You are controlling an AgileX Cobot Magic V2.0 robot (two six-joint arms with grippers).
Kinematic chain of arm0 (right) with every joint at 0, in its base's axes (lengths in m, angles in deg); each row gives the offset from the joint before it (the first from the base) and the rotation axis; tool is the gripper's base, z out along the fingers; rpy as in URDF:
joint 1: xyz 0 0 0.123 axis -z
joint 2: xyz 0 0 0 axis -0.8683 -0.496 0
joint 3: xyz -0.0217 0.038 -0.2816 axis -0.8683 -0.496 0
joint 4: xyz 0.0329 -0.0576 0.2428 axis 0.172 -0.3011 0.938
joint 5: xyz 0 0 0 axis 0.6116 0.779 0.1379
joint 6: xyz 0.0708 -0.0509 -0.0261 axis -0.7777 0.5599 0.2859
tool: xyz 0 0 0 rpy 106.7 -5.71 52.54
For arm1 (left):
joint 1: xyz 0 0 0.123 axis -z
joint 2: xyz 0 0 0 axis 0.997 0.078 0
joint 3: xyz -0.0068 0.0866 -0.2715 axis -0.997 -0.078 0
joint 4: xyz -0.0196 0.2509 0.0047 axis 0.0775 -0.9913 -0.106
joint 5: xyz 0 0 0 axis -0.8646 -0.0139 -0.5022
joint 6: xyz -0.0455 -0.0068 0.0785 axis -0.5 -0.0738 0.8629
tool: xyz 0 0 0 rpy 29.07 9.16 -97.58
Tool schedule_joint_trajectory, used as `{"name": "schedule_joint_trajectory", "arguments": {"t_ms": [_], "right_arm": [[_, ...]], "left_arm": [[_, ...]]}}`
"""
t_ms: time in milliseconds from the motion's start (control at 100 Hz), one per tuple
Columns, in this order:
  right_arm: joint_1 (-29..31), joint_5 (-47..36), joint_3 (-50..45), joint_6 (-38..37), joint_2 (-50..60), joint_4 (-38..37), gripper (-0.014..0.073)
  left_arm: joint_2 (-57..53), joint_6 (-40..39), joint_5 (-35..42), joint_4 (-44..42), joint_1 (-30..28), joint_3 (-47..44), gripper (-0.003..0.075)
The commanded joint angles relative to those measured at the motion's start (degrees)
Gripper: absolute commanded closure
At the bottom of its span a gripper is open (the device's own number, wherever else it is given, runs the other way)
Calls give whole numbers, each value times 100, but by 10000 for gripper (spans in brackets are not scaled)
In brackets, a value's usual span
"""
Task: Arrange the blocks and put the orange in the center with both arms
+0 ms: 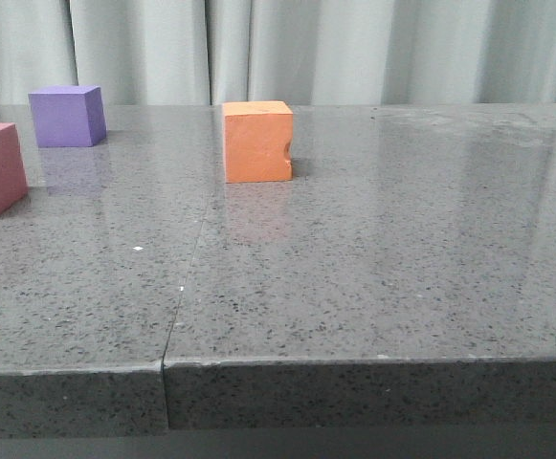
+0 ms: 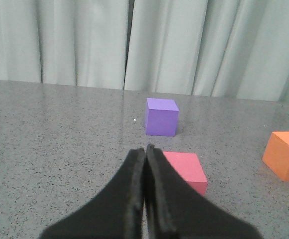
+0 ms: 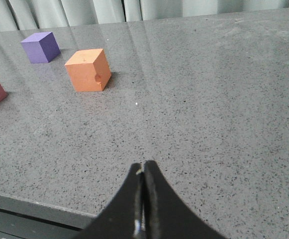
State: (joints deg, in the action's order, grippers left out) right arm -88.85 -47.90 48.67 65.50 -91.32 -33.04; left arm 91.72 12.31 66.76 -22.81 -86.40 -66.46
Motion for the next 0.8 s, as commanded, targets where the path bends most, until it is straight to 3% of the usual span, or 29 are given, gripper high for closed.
{"name": "schedule_joint_trajectory", "arguments": {"t_ms": [0,230,300,370,540,610,650,790], "right_arm": [[29,-381,121,31,-69,-123,661],[29,-381,121,31,-69,-123,661],[29,-381,121,31,-69,-123,661],[29,-381,121,31,-69,-123,661],[29,-381,121,31,-69,-123,661],[29,-381,121,31,-69,-123,661],[29,-381,121,31,-69,-123,661],[29,-381,121,31,-69,-123,661]], "left_arm": [[618,-8,106,8,-1,653,741],[1844,99,-328,-16,-1,1659,737],[2175,99,-387,-16,-1,1868,698],[2463,109,-396,-16,8,2018,598],[2915,109,-277,-16,8,2199,150],[3046,109,-277,-16,8,2259,16],[3105,109,-289,-16,8,2300,1],[3350,109,-289,-16,8,2547,61]]}}
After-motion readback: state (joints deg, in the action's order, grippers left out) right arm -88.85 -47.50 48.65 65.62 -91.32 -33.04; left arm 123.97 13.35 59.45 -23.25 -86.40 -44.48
